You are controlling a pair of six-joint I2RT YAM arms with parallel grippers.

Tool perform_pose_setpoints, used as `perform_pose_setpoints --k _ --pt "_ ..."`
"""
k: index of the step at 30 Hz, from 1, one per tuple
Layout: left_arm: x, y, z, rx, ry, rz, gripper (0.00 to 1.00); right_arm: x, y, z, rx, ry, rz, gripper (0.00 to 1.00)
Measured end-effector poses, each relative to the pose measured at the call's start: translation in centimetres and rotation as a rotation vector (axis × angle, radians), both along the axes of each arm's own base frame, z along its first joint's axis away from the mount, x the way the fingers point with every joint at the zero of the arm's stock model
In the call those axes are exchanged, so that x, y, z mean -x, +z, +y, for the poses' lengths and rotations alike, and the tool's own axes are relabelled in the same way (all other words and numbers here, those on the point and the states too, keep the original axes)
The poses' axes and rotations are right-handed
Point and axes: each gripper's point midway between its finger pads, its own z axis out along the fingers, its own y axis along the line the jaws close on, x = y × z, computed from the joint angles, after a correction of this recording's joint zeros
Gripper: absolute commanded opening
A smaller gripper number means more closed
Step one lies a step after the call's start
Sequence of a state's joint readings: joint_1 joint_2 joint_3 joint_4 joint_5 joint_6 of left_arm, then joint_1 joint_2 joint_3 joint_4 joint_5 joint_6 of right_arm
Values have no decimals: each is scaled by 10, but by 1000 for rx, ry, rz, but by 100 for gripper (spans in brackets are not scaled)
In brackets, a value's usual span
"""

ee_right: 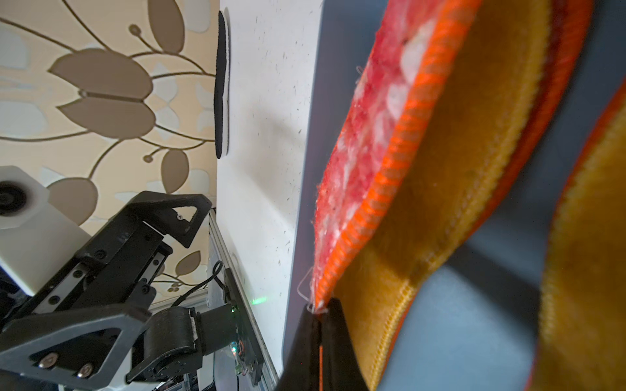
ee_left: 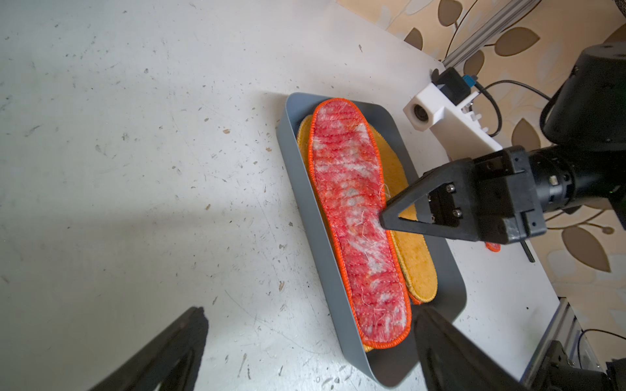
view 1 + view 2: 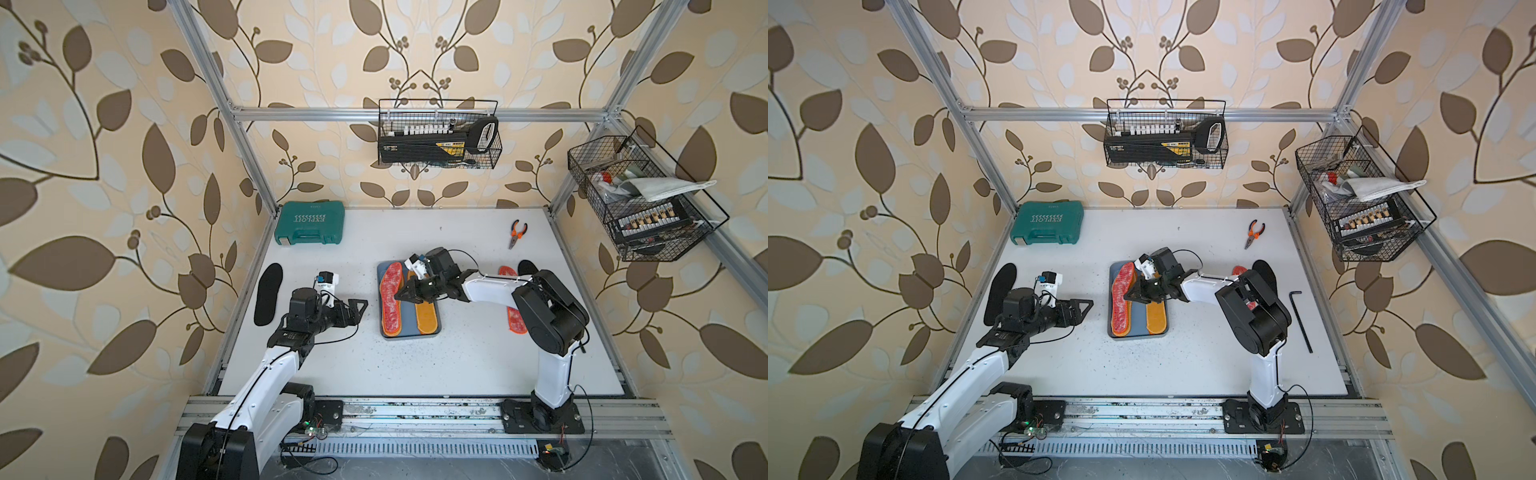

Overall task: Put the insoles into the storage box
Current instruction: Place the insole in the storage box.

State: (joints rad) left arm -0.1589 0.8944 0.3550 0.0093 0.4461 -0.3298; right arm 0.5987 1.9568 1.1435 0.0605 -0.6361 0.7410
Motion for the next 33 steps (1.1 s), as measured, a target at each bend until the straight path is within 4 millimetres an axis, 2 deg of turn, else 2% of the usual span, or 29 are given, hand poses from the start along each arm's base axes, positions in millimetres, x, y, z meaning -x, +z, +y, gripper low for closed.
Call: perform_pose_setpoints --k 9,27,33 --pt "0 -2 0 -1 0 6 99 0 -12 -8 108 -5 -6 20" --pt "0 -4 0 -4 2 16 99 4 -16 -4 276 29 -49 42" --pt "0 -4 1 -5 4 16 99 6 -16 0 328 40 -60 46"
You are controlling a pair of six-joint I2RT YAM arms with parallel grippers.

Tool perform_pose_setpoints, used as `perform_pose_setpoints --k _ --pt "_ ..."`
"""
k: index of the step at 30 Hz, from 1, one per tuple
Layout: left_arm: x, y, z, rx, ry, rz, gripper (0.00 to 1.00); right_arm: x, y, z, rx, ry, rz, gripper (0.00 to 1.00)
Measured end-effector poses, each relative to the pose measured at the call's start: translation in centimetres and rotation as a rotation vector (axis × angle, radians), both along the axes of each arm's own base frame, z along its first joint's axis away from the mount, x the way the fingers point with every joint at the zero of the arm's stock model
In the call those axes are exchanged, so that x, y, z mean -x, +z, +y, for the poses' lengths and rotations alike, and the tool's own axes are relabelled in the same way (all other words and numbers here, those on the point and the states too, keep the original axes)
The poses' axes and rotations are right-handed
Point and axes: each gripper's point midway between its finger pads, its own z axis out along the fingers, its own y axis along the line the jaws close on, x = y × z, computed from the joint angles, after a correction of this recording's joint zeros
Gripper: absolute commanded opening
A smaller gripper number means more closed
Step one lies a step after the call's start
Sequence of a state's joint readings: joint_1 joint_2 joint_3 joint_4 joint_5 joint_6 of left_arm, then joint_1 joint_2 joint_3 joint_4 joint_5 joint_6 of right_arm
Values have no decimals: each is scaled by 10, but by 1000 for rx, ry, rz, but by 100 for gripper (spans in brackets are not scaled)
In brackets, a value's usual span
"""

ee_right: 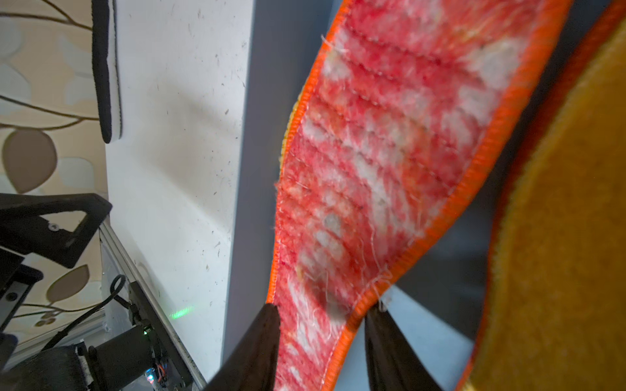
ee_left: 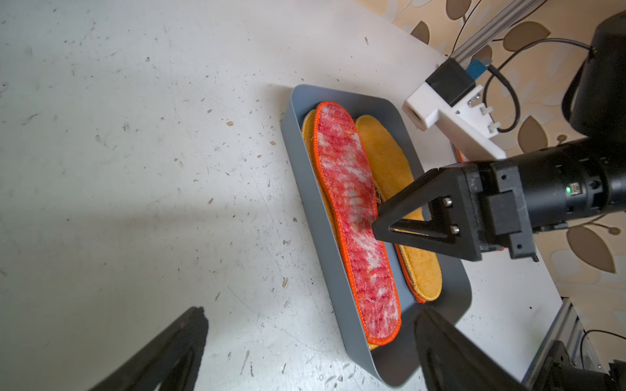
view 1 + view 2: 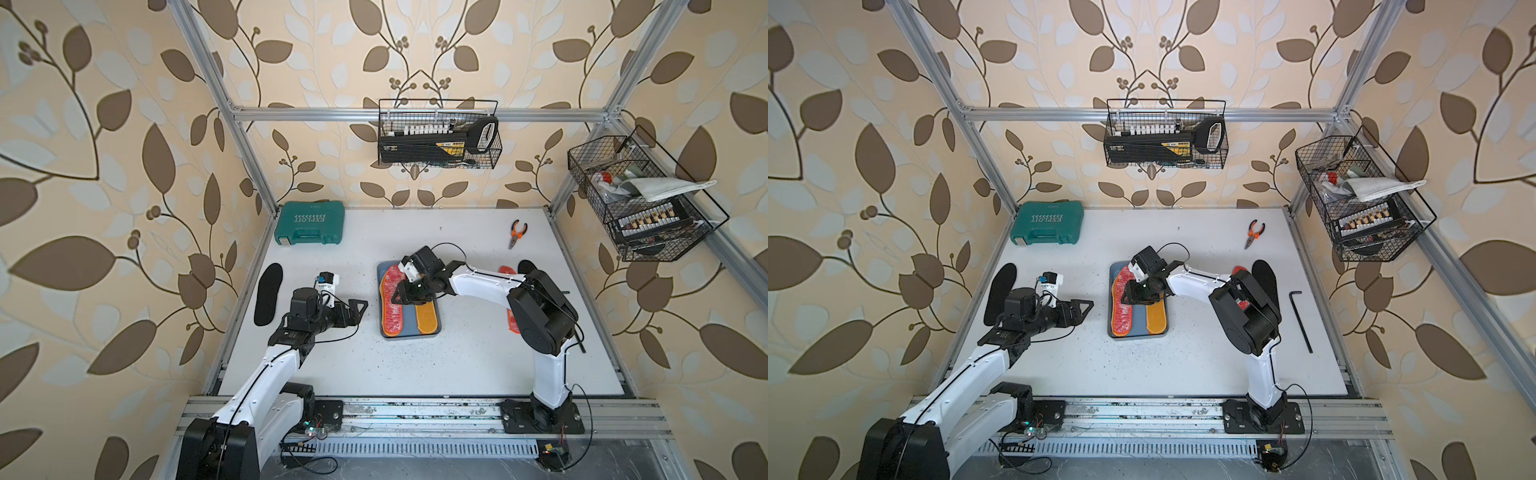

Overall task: Put the insoles into the storage box
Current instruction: Place the insole in the storage box.

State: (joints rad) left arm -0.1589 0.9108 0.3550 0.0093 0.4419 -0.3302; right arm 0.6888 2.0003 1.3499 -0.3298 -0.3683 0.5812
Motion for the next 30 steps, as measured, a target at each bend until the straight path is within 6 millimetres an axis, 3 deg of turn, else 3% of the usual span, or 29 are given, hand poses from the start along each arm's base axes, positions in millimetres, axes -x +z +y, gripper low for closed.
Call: perform_pose_setpoints --k 10,20,22,24,30 --pt "-1 0 1 -4 6 -1 99 1 -1 4 58 5 -5 48" --pt "-1 -1 2 -10 14 -2 99 7 -6 -4 118 18 7 53" --pt "-2 -1 3 -10 14 -2 99 8 -5 -5 128 22 4 55" --pt "-2 -1 3 -11 15 -2 99 8 -3 -8 142 25 -3 64" --pt "-2 -1 3 -12 17 -2 99 8 6 -8 167 42 -33 65"
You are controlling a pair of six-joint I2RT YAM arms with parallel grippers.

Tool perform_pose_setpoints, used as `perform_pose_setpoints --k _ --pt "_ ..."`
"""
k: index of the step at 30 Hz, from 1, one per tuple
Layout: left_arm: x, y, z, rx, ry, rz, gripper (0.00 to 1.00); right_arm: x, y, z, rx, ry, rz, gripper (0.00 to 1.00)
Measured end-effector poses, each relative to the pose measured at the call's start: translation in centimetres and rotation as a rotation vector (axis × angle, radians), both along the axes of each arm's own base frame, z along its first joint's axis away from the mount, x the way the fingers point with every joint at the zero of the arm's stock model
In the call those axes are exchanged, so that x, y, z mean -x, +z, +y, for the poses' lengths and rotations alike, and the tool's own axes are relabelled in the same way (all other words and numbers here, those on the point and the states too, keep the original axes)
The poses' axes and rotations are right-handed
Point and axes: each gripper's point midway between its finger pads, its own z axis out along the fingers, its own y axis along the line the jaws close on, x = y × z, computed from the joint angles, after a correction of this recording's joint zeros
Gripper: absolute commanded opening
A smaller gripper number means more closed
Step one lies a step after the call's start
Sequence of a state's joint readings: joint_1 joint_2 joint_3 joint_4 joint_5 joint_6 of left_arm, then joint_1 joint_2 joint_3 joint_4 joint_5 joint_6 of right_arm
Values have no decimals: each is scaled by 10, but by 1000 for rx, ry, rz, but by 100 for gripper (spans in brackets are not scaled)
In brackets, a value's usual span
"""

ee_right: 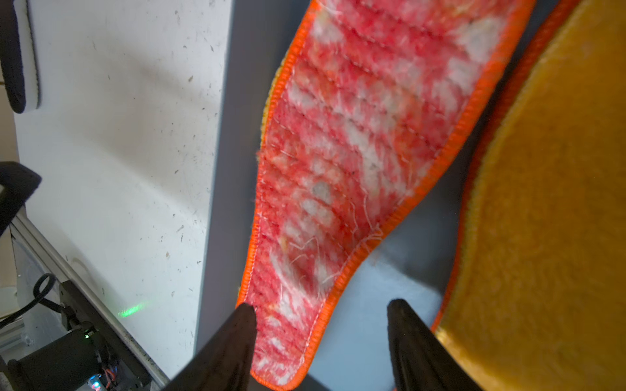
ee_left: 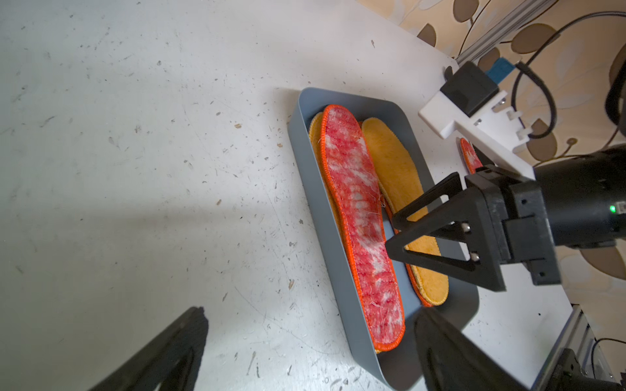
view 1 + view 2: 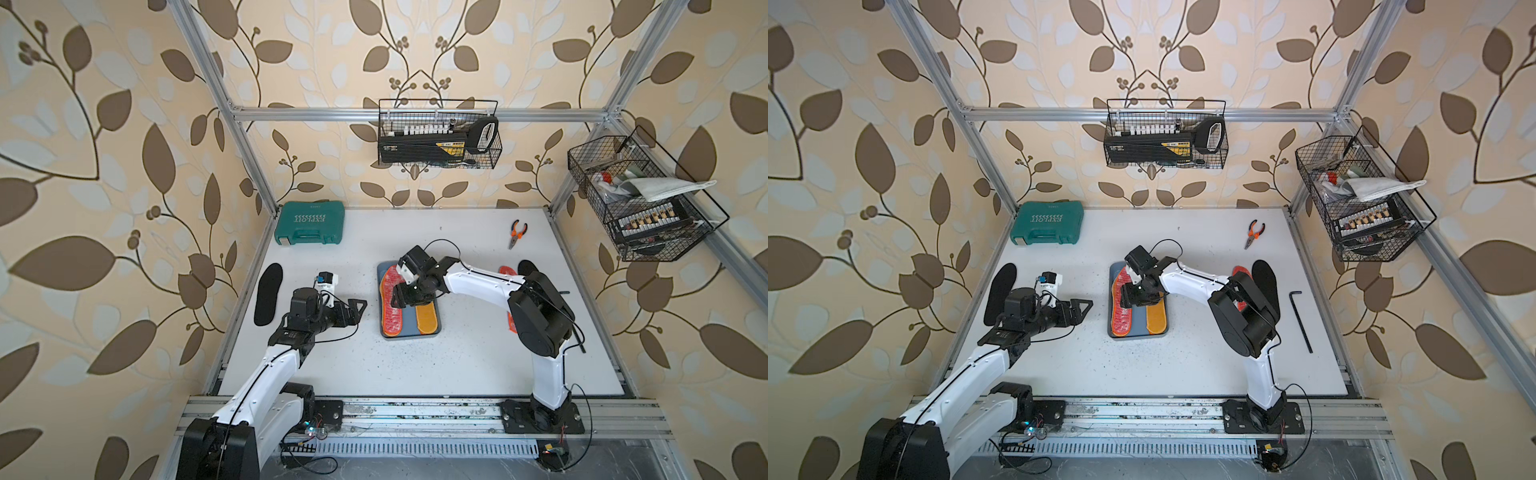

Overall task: Put the insoles into the storage box
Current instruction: Place the insole in the storage box.

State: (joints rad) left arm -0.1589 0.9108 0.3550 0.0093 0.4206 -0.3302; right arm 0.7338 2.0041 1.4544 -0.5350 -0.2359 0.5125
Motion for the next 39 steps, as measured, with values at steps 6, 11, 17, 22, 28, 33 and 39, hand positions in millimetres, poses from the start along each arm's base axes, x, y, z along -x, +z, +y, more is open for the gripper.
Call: perform_pose_setpoints --k 6,11,17,22,28,33,39 --pt "0 0 0 0 0 0 99 -6 6 10 0 7 -32 66" --pt "0 0 0 0 0 0 99 -9 -5 19 30 13 -31 67" --pt "0 0 0 0 0 0 99 -6 -19 19 64 17 -13 67" --pt "0 0 0 0 0 0 99 -4 -21 21 65 24 -12 67" --pt "0 0 0 0 0 0 99 -2 -17 25 62 32 -15 67" --pt "0 0 0 0 1 0 99 -3 -14 32 56 41 -22 67" --pt "0 0 0 0 0 0 99 -3 -22 33 74 43 -9 68"
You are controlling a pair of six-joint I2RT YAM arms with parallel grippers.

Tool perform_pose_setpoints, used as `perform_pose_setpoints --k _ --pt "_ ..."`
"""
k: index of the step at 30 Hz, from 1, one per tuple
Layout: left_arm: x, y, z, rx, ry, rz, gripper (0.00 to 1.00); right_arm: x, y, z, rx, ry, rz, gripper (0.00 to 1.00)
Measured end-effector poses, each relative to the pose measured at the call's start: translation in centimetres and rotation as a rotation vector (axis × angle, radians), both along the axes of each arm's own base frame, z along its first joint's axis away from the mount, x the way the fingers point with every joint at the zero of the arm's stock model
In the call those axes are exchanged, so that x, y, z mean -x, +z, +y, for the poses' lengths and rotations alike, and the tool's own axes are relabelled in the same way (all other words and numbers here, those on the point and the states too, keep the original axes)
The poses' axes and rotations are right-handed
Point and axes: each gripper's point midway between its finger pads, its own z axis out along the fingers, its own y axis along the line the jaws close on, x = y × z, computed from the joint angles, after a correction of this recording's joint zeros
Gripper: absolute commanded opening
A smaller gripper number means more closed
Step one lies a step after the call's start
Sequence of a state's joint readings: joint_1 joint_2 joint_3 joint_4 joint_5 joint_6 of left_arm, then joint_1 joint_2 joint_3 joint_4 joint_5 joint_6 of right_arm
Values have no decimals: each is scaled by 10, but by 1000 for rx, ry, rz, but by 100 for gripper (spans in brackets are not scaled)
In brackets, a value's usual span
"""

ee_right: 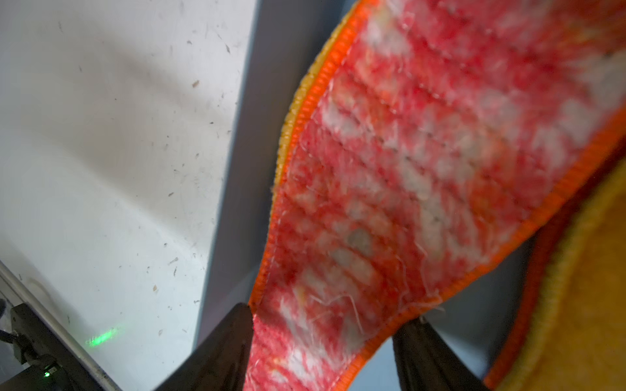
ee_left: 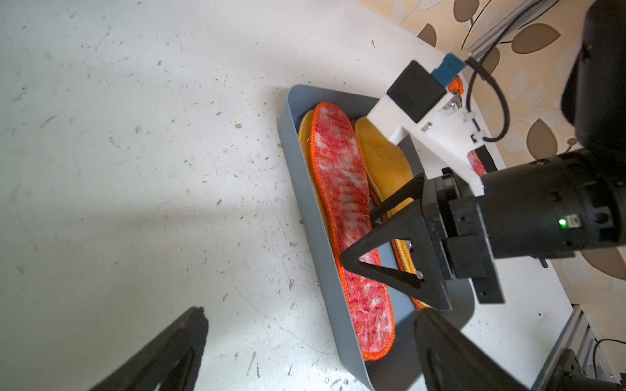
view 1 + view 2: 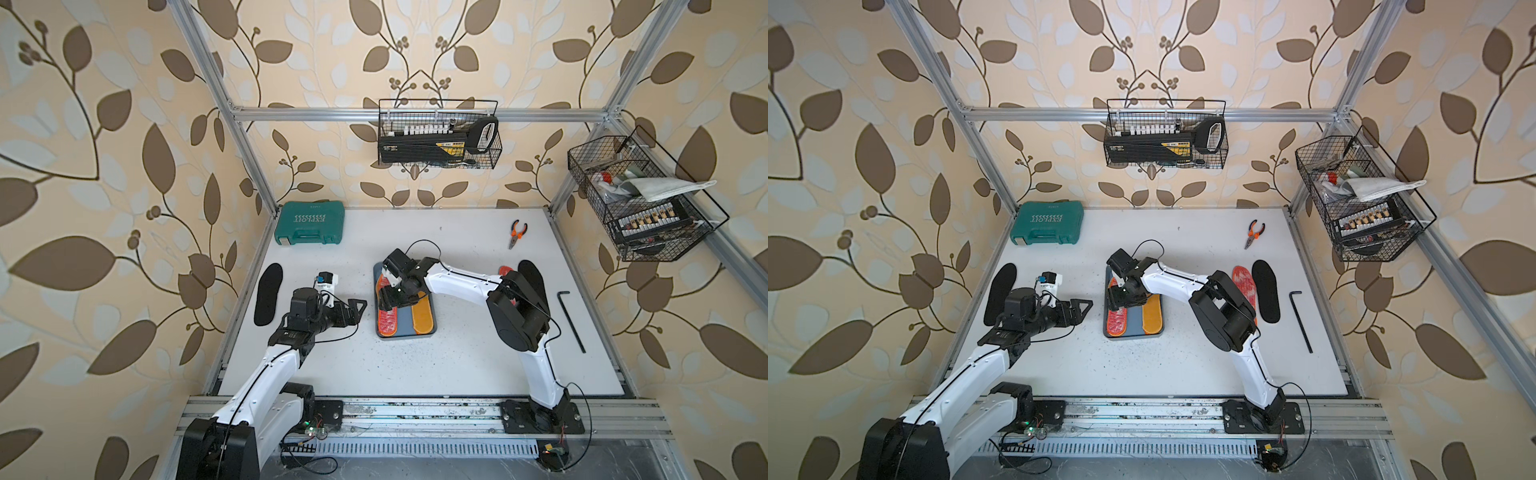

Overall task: Put the insoles into the storage box
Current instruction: Place the insole in the storage box, then pick up the insole from the center of the board.

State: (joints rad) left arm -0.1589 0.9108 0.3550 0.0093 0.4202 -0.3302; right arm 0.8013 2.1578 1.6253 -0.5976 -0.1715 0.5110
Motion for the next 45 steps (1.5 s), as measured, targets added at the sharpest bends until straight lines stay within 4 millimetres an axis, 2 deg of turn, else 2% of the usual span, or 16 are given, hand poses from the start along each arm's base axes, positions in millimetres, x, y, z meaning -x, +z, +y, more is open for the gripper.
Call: perform_pose_setpoints --k 5,8,11,14,17,19,21,25,28,30,34,36,40,45 --pt "0 0 0 0 0 1 99 2 -1 -2 11 12 5 70" --pt "0 1 0 0 0 -2 99 4 5 -2 2 28 1 75" --pt "1 5 1 2 3 -15 99 10 27 -5 -24 53 -19 75" --pt "0 16 3 13 27 -52 99 14 65 -13 -78 67 -68 75" --pt "-2 34 4 37 49 -93 99 11 100 -38 -127 36 -124 75" --pt "-6 48 1 40 53 -106 99 0 110 -74 -111 -43 -168 74" --pt "-11 64 -8 34 34 -120 99 -15 106 -120 -47 -158 -202 74" --pt "-18 93 -49 20 -64 -156 99 -30 70 -225 148 -417 -200 74" --pt "-14 94 -92 -2 -165 -149 99 -27 46 -288 274 -562 -169 74" --pt "-11 87 -119 -23 -228 -131 99 -26 42 -314 323 -624 -163 74" --pt "-6 65 -161 -57 -320 -84 99 -33 40 -347 361 -716 -167 73" --pt "-4 55 -171 -65 -343 -67 98 -35 34 -359 371 -748 -157 73" --pt "-5 50 -176 -66 -350 -63 98 -33 16 -377 370 -796 -113 73" --pt "-8 58 -175 -61 -331 -94 98 -24 -8 -380 302 -827 -37 71"
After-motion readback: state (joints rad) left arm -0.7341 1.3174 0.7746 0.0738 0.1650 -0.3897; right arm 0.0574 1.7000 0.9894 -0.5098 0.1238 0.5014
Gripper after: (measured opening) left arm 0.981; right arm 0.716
